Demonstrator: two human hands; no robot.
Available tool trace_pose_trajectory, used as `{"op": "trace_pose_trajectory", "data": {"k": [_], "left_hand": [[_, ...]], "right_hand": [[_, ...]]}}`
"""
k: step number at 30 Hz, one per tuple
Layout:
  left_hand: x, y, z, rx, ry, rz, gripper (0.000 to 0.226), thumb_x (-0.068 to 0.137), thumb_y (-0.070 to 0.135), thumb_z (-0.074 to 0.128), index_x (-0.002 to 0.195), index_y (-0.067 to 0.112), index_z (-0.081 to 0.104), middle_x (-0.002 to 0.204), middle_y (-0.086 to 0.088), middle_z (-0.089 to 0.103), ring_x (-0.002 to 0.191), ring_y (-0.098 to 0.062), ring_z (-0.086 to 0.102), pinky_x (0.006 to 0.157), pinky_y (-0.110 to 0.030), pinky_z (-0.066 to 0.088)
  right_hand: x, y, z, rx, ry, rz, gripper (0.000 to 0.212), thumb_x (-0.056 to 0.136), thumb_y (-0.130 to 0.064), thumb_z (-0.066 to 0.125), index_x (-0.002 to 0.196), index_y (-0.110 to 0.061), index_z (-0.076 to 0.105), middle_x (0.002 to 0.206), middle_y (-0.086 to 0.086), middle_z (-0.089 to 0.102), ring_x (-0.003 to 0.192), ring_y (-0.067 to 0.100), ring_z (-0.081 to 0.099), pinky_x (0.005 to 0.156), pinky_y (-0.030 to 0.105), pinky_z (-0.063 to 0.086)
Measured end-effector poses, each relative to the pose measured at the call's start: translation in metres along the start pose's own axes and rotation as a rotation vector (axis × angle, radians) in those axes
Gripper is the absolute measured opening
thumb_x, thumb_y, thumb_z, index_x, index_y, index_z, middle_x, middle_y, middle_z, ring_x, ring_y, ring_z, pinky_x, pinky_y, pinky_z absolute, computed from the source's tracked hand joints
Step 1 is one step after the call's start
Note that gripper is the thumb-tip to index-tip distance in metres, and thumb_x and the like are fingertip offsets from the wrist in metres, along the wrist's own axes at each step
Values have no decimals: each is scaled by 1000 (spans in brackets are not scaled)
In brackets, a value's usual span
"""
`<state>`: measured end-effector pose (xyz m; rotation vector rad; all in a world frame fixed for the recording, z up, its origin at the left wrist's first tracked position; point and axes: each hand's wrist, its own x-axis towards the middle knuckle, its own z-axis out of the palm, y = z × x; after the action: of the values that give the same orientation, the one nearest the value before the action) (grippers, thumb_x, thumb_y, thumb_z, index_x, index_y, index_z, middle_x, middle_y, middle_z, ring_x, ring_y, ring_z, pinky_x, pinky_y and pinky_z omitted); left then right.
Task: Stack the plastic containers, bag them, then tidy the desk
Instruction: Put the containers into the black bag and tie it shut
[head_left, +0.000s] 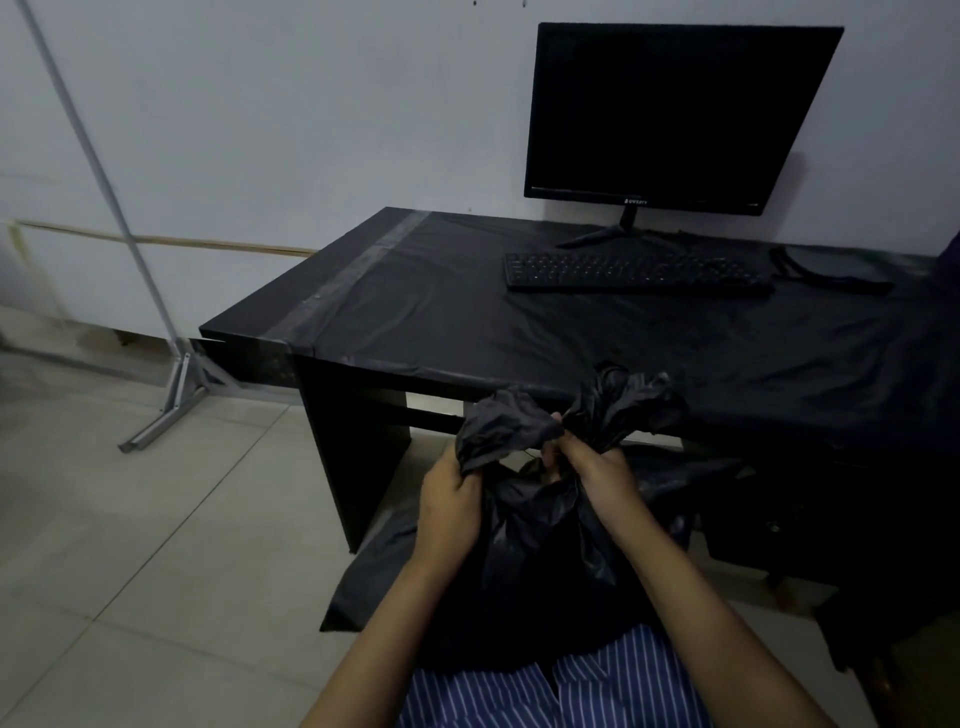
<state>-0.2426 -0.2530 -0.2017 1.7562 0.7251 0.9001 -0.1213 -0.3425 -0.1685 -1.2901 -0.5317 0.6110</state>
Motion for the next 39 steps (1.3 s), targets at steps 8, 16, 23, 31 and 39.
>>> {"op": "trace_pose_trajectory", "data": {"k": [8,16,23,31,39], "left_hand": [[14,0,-5,-451,93,-414,37,96,10,47,68,12,72,72,-5,74,72,-21,70,71,-31,53],[11,9,-9,-345,51,-401,24,94,12,49,73,9,59,62,-6,60,62,-18,57,61,-29,42],[9,11,2,-435,57,-357,26,96,9,45,74,2,58,63,-11,61,63,-21,59,63,-29,45],[16,5,5,-956,-78,-579,30,98,25,47,72,12,42,52,2,35,44,-12,40,59,-25,45],[16,6,-3,-1021,-166,-511,41,84,56,58,77,17,47,48,5,26,39,-10,29,57,-25,38]], "right_hand": [[-3,5,2,58,-152,-45,20,86,-24,61,88,-4,60,62,7,58,66,14,67,84,31,55],[-5,5,13,-23,-277,-10,19,101,-3,36,95,-7,54,61,13,66,54,21,67,60,25,56],[1,17,24,-150,-65,-20,26,98,-15,50,75,-12,61,38,-5,32,29,7,35,35,19,38],[-6,7,25,-215,-147,81,48,78,-63,53,51,-24,51,40,-9,31,36,5,28,41,18,25],[-3,9,24,-161,-276,139,44,85,-67,34,78,-26,51,47,-14,39,44,4,32,43,15,31]]}}
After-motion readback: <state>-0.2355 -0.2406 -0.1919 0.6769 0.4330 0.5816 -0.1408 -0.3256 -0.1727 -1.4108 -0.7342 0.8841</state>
